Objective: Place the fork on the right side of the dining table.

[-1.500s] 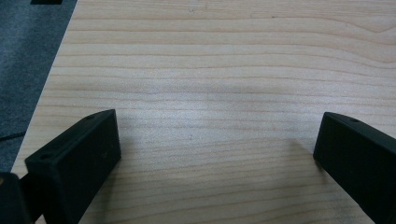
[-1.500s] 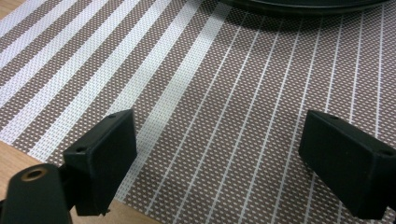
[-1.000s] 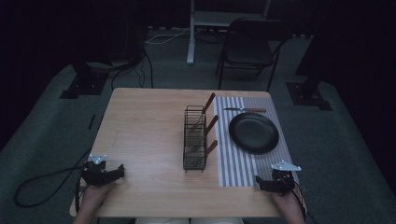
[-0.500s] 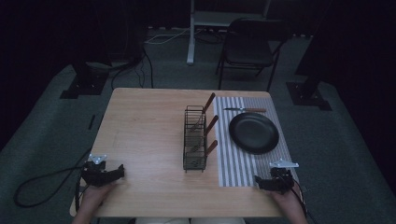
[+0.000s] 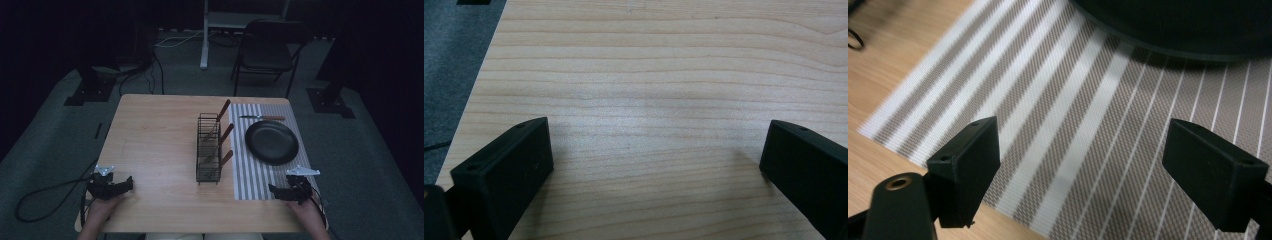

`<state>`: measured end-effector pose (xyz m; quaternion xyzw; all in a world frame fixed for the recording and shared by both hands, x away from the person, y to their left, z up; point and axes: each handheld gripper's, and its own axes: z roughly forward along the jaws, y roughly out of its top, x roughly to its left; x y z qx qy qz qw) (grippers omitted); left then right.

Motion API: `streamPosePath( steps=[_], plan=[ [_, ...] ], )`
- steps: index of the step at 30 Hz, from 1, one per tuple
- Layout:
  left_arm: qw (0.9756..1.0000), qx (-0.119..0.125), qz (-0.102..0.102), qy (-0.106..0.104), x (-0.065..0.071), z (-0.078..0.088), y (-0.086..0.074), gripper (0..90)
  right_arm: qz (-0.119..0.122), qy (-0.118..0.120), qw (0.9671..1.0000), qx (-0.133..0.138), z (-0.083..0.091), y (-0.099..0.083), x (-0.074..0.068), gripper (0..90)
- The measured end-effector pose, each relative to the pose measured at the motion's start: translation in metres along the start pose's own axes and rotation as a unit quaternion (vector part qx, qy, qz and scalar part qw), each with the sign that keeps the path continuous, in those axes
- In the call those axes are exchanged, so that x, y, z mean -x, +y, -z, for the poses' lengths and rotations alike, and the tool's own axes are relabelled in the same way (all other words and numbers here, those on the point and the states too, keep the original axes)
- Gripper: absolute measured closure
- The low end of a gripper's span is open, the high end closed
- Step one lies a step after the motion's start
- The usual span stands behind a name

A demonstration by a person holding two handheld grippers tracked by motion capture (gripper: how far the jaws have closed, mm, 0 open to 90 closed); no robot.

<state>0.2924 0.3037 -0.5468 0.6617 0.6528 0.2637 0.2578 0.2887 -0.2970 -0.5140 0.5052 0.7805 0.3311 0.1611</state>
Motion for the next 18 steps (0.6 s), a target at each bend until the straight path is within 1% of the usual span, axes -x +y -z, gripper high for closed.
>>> streamPosePath(
  steps=[1, 4, 7, 11, 12, 13, 16, 17, 18],
  plan=[
    [1.0000, 0.000, 0.000, 0.000, 0.000, 0.000, 0.000, 0.7, 0.000, 0.000, 1.0000, 0.000, 0.000, 0.000, 0.000, 15.1],
    [1.0000, 0.000, 0.000, 0.000, 0.000, 0.000, 0.000, 0.7, -0.002, 0.008, 0.9999, 0.010, 0.002, 0.009, -0.002, 15.1],
    [1.0000, 0.000, 0.000, 0.000, 0.000, 0.000, 0.000, 0.7, 0.000, 0.008, 0.9999, 0.015, 0.002, 0.014, -0.004, 15.1],
    [1.0000, 0.000, 0.000, 0.000, 0.000, 0.000, 0.000, 0.7, 0.007, 0.017, 0.9996, 0.022, 0.001, 0.027, -0.009, 15.1],
    [1.0000, 0.000, 0.000, 0.000, 0.000, 0.000, 0.000, 0.7, 0.007, 0.017, 0.9996, 0.022, 0.001, 0.027, -0.009, 15.1],
    [1.0000, 0.000, 0.000, 0.000, 0.000, 0.000, 0.000, 0.7, 0.008, 0.024, 0.9993, 0.026, 0.001, 0.032, -0.011, 15.1],
    [1.0000, 0.000, 0.000, 0.000, 0.000, 0.000, 0.000, 0.7, 0.013, 0.030, 0.9989, 0.032, 0.002, 0.041, -0.014, 15.2],
    [1.0000, 0.000, 0.000, 0.000, 0.000, 0.000, 0.000, 0.7, 0.013, 0.030, 0.9989, 0.032, 0.002, 0.041, -0.014, 15.2],
    [1.0000, 0.000, 0.000, 0.000, 0.000, 0.000, 0.000, 0.7, 0.017, 0.034, 0.9986, 0.037, 0.002, 0.047, -0.016, 15.2]
  ],
)
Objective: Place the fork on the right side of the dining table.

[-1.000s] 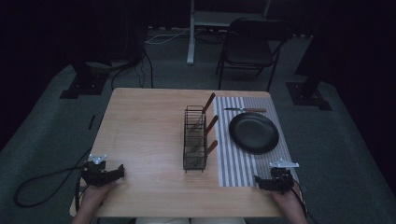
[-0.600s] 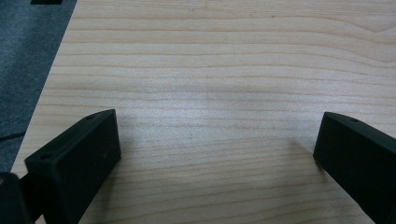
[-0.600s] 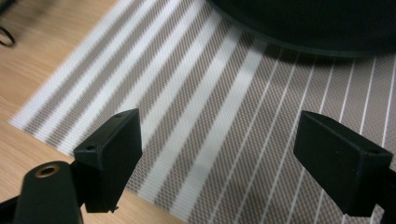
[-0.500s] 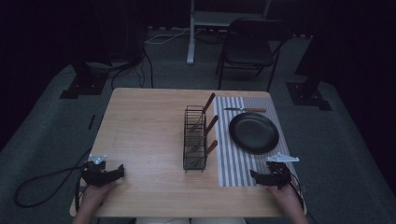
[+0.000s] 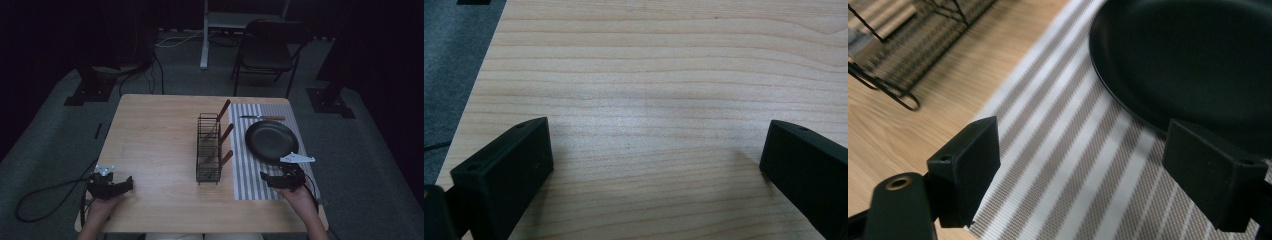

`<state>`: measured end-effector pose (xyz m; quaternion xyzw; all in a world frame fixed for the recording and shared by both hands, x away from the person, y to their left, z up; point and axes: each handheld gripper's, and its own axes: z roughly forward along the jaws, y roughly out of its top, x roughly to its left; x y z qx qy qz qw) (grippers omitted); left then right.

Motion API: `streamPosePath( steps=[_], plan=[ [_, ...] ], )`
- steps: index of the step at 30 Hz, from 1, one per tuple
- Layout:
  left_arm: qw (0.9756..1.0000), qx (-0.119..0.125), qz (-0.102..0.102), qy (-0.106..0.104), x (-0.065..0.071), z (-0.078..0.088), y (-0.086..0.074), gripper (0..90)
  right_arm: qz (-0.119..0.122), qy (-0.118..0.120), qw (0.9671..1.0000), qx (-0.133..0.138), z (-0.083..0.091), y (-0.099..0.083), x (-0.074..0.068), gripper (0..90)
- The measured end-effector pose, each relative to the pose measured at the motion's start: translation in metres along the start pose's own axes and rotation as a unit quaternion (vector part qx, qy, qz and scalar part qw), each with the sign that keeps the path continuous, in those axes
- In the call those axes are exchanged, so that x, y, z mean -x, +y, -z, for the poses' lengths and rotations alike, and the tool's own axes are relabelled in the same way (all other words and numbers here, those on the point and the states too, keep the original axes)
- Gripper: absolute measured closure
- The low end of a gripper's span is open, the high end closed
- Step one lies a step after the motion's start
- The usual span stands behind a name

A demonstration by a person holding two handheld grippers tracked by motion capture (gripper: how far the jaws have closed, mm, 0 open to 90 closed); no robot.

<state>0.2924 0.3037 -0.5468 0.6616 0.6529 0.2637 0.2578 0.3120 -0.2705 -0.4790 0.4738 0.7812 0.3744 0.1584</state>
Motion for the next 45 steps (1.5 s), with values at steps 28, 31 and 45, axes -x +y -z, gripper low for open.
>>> streamPosePath(
  steps=[28, 31, 45],
  plan=[
    [1.0000, 0.000, 0.000, 0.000, 0.000, 0.000, 0.000, 0.7, 0.045, 0.045, 0.9976, 0.029, -0.014, 0.058, -0.027, 15.2],
    [1.0000, 0.000, 0.000, 0.000, 0.000, 0.000, 0.000, 0.7, 0.048, 0.050, 0.9970, 0.034, -0.016, 0.067, -0.032, 15.2],
    [1.0000, 0.000, 0.000, 0.000, 0.000, 0.000, 0.000, 0.8, 0.062, 0.063, 0.9944, 0.058, -0.015, 0.104, -0.046, 17.2]
  ],
)
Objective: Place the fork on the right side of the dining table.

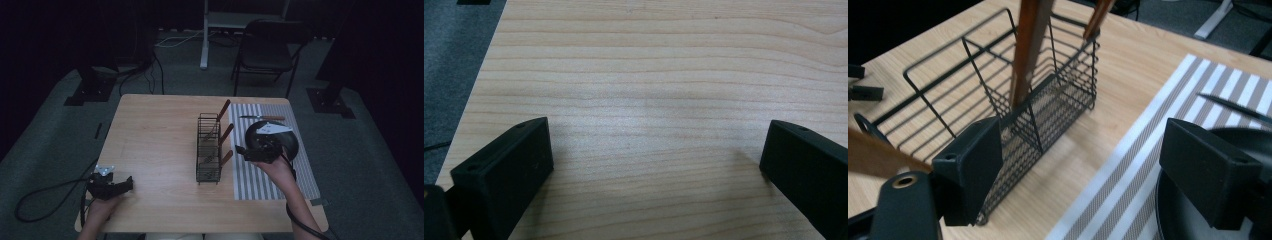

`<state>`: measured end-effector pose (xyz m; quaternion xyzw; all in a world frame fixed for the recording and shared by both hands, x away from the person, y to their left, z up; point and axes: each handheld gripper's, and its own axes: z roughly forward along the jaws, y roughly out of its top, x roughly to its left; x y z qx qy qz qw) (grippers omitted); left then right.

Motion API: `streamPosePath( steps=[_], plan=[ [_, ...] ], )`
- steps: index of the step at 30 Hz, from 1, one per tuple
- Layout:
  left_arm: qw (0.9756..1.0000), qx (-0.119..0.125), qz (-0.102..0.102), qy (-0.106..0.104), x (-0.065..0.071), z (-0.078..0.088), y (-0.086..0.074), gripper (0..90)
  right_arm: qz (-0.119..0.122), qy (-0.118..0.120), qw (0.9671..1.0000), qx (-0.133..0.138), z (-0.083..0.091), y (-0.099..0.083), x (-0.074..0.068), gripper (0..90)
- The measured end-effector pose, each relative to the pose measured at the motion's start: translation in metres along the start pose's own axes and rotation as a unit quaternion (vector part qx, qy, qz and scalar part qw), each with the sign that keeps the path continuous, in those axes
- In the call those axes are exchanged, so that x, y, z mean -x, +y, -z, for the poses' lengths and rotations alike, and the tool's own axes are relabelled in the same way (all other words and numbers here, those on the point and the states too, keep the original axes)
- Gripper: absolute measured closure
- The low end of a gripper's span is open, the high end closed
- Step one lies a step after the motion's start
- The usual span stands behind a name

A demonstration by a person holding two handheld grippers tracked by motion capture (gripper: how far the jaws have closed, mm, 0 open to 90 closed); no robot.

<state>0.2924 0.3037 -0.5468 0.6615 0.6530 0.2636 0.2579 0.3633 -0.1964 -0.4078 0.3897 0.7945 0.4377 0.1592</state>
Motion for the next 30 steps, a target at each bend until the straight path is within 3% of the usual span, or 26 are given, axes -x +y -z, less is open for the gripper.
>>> streamPosePath(
  steps=[8, 15, 26, 30],
  plan=[
    [1.0000, 0.000, -0.001, 0.000, 0.000, 0.000, 0.000, 0.7, 0.010, 0.007, 0.9999, 0.004, -0.005, 0.018, -0.006, 20.8],
    [1.0000, 0.001, 0.000, 0.000, 0.000, 0.000, 0.000, 0.7, 0.002, 0.016, 0.9998, 0.010, -0.008, 0.029, -0.008, 20.9],
    [1.0000, 0.000, 0.000, 0.000, 0.000, 0.000, 0.000, 0.7, 0.001, 0.025, 0.9997, -0.006, -0.022, 0.042, -0.014, 34.1],
    [1.0000, 0.000, -0.001, 0.000, 0.000, 0.000, 0.000, 0.8, -0.004, 0.022, 0.9997, -0.010, -0.024, 0.046, -0.016, 43.7]
  ],
)
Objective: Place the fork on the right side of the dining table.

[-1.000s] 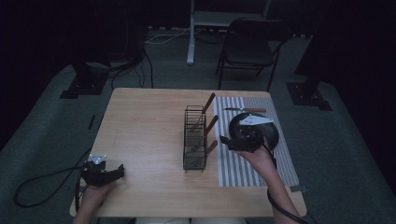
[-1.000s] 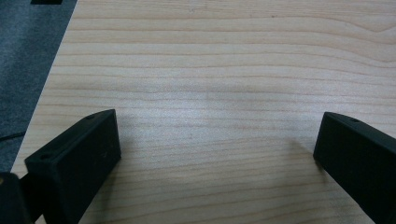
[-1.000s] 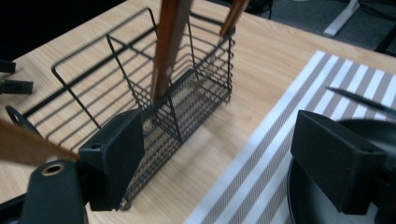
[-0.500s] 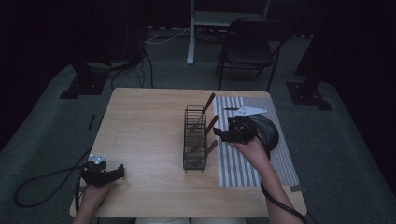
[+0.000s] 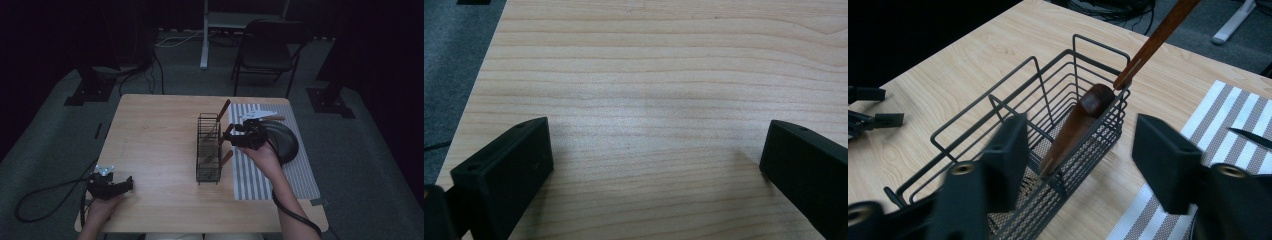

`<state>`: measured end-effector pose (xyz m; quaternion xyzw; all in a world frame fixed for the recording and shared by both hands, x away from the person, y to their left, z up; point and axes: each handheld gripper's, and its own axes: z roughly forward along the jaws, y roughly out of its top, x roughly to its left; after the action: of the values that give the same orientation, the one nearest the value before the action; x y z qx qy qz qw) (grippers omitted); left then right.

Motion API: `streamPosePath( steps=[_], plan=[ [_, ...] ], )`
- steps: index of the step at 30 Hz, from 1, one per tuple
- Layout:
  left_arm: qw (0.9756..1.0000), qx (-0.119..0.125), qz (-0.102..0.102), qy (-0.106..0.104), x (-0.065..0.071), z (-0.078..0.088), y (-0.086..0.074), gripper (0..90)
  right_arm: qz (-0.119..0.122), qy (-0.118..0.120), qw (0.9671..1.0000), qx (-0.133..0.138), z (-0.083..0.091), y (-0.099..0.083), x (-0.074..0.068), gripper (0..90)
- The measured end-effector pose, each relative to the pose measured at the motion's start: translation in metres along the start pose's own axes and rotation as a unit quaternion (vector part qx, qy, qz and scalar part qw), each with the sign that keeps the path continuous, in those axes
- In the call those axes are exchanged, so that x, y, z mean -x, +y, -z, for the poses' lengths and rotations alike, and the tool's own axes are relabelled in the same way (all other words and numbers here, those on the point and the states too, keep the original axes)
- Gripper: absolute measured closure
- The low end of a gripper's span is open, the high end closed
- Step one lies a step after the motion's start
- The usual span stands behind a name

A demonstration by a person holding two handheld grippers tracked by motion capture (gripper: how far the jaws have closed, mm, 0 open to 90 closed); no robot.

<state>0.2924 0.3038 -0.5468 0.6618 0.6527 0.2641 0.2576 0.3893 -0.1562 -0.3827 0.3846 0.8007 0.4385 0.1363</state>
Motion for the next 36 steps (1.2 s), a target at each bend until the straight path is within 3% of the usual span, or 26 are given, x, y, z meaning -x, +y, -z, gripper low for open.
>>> streamPosePath(
  steps=[8, 15, 23, 36],
  plan=[
    [1.0000, 0.000, -0.001, 0.000, 0.000, 0.000, 0.000, 0.7, -0.016, 0.023, 0.9996, 0.000, -0.002, 0.004, -0.001, 57.0],
    [1.0000, 0.000, 0.000, 0.000, 0.000, 0.000, 0.000, 0.8, -0.015, 0.017, 0.9997, -0.004, 0.000, 0.006, -0.002, 71.5],
    [1.0000, 0.000, 0.000, 0.000, 0.000, 0.000, 0.000, 0.8, -0.013, 0.053, 0.9985, -0.001, 0.002, 0.010, -0.009, 76.2],
    [1.0000, 0.000, 0.000, 0.000, 0.000, 0.000, 0.000, 0.8, 0.022, 0.050, 0.9984, 0.011, 0.013, 0.018, -0.027, 81.0]
  ],
)
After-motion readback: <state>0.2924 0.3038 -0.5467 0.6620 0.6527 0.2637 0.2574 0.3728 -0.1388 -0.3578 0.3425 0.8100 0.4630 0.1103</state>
